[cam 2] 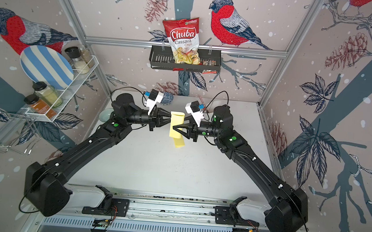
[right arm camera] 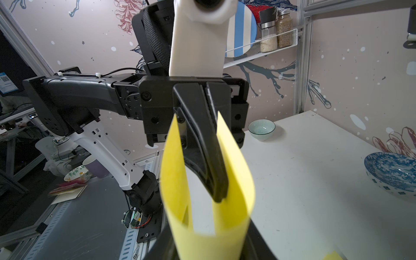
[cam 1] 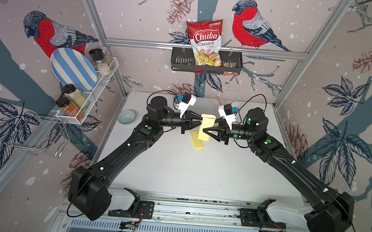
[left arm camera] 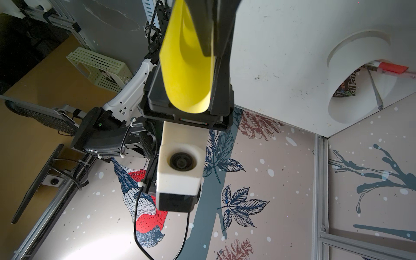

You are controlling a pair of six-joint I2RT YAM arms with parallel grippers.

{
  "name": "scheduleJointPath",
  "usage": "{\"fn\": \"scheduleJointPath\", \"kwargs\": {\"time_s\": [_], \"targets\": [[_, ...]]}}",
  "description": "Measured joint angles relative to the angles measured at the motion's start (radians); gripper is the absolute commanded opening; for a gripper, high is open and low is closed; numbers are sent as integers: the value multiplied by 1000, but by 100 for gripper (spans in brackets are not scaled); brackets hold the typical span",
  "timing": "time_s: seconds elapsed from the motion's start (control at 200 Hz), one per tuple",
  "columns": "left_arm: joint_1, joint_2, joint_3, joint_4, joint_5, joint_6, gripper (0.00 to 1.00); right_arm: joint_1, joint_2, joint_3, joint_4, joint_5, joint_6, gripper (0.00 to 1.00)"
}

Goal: Fold the square paper along the opposite sides
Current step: Fold the paper.

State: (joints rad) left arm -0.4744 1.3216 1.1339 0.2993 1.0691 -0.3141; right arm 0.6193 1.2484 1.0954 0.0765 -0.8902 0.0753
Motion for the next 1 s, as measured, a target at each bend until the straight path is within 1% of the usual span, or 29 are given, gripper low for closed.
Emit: {"fn": "scheduleJointPath", "kwargs": {"time_s": [0.34, 0.52, 1.001], "targets": [[0, -1, 2, -19, -1, 1, 0, 2, 0, 1, -2, 0, -2, 37], [0, -2, 4, -20, -2, 5, 0, 4, 28, 3, -11, 1, -10, 36], [0, -3, 5, -23, -5, 8, 0, 8, 18, 3, -10, 5, -23, 33]]}}
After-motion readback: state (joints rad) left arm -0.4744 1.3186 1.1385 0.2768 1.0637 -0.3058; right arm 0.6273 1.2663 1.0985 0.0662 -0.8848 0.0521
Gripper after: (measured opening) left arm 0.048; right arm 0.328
